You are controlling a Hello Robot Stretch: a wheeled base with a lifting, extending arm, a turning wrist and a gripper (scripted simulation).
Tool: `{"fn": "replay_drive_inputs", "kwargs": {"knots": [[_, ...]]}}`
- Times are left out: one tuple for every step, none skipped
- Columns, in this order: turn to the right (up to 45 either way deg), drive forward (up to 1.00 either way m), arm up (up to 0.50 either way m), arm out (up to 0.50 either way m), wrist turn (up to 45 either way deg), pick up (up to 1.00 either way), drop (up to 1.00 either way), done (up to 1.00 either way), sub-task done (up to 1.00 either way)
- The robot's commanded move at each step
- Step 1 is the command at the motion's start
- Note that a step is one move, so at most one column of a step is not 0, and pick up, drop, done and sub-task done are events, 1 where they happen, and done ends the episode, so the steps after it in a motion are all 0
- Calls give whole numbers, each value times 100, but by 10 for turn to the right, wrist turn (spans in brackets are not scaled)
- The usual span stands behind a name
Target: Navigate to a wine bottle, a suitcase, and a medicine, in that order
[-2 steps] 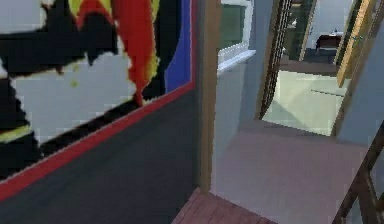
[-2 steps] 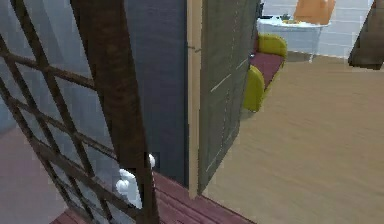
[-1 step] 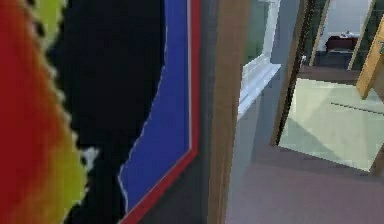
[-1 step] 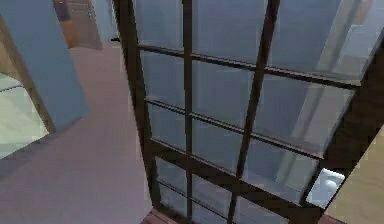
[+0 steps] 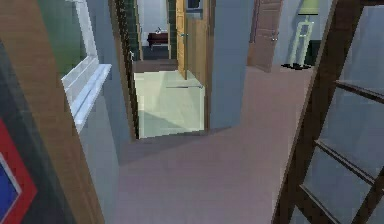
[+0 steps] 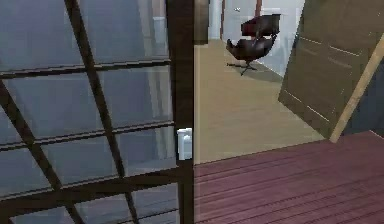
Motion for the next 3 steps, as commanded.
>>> {"fn": "replay_drive_inputs", "kwargs": {"knots": [[90, 0, 0, 0, 0, 0, 0, 0, 0], [0, 100, 0, 0, 0, 0, 0, 0, 0], [450, 0, 0, 0, 0, 0, 0, 0, 0]]}}
